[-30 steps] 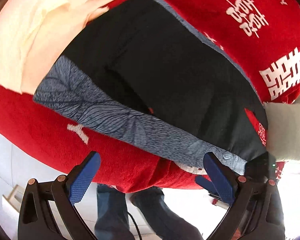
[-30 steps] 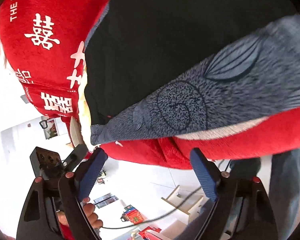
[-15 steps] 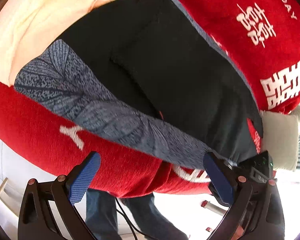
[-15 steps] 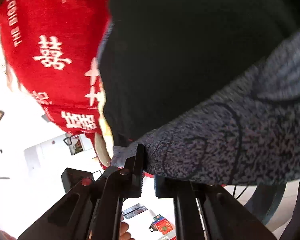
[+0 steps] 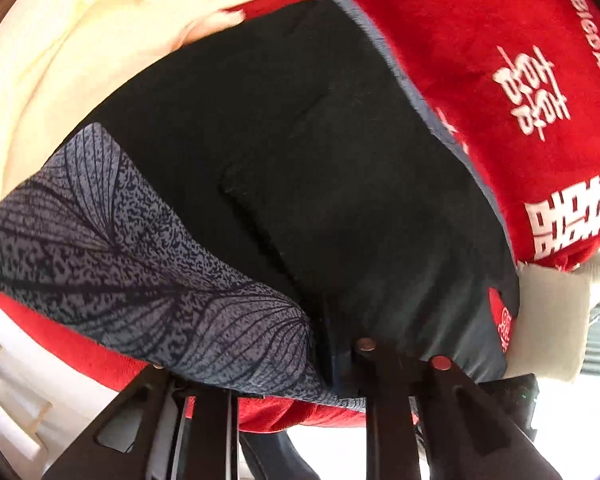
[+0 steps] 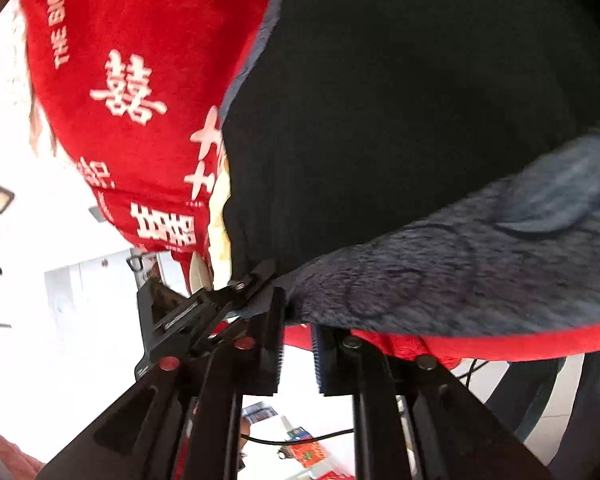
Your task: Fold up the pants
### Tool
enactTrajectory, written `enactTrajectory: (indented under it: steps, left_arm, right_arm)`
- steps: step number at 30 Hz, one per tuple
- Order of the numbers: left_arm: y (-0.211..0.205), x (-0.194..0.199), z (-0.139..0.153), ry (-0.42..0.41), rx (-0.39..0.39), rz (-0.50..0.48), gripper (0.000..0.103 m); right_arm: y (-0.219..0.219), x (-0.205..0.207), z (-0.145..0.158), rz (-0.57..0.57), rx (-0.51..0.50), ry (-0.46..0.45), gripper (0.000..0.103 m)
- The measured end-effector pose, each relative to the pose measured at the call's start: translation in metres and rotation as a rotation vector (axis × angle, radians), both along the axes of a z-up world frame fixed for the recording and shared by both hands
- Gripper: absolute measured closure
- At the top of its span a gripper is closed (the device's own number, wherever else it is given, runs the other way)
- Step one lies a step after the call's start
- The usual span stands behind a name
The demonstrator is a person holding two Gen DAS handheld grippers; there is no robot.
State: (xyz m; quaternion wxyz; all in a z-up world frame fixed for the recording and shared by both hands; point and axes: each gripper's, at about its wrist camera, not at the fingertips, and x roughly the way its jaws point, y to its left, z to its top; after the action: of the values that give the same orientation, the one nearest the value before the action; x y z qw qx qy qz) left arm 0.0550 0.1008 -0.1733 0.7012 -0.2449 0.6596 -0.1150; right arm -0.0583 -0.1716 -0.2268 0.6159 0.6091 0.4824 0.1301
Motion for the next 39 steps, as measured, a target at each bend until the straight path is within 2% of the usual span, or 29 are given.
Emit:
enactTrajectory:
  steps: [1,3,4,11,12,13,14,16,18,21,25,28,31,33,36,39]
  left_arm:
    - [-0.002,0.001,0.004,-0.007,0.004,-0.013,0.082]
    - [-0.003,0.004,0.008,-0.011,0.003,-0.031,0.082]
    - [-0.004,0.006,0.009,-0.010,0.006,-0.042,0.082]
    - [-0.007,0.011,0.007,0.000,0.011,-0.090,0.082]
    - [-0.007,0.011,0.007,0.002,0.012,-0.096,0.082]
    - [-0.007,0.011,0.007,0.003,0.012,-0.100,0.082]
    - [-0.007,0.011,0.007,0.004,0.009,-0.103,0.082]
    - [-0.011,0.014,0.013,-0.007,0.015,-0.116,0.082]
    - [-0.011,0.016,0.023,-0.024,0.014,-0.125,0.082]
    - [-0.011,0.023,0.039,-0.035,-0.011,-0.123,0.082]
    - [-0.024,0.044,0.069,-0.078,-0.030,-0.137,0.082]
    - [-0.039,0.073,0.087,-0.117,-0.042,-0.136,0.082]
    - [-0.057,0.113,0.093,-0.151,-0.036,-0.136,0.082]
    - [-0.070,0.144,0.088,-0.171,-0.022,-0.134,0.082]
    - [-0.086,0.191,0.065,-0.181,0.020,-0.134,0.082]
    - [-0.099,0.229,0.030,-0.157,0.075,-0.149,0.082]
  right_arm:
    - [-0.004,-0.004,-0.003,-0.012,-0.005,0.005,0.078]
    - [-0.017,-0.017,-0.010,-0.056,-0.015,0.028,0.059]
    - [-0.021,-0.023,-0.012,-0.076,-0.009,0.035,0.056]
    - [-0.053,-0.067,-0.039,-0.317,0.154,0.056,0.055]
    - [-0.055,-0.071,-0.042,-0.345,0.188,0.051,0.062]
    - [-0.056,-0.075,-0.045,-0.380,0.218,0.052,0.074]
    - [-0.058,-0.078,-0.044,-0.411,0.216,0.070,0.098]
    - [-0.061,-0.079,-0.034,-0.415,0.161,0.093,0.098]
    - [-0.062,-0.067,-0.005,-0.332,0.022,0.075,0.098]
    - [-0.071,-0.040,0.050,-0.185,-0.162,-0.005,0.098]
    - [-0.092,0.005,0.097,-0.051,-0.273,-0.084,0.098]
    - [-0.109,0.043,0.114,0.007,-0.303,-0.120,0.098]
    - [-0.129,0.096,0.121,0.061,-0.309,-0.134,0.098]
    - [-0.141,0.130,0.115,0.093,-0.306,-0.130,0.098]
    - [-0.156,0.184,0.099,0.154,-0.310,-0.098,0.098]
    - [-0.170,0.230,0.067,0.208,-0.308,-0.046,0.098]
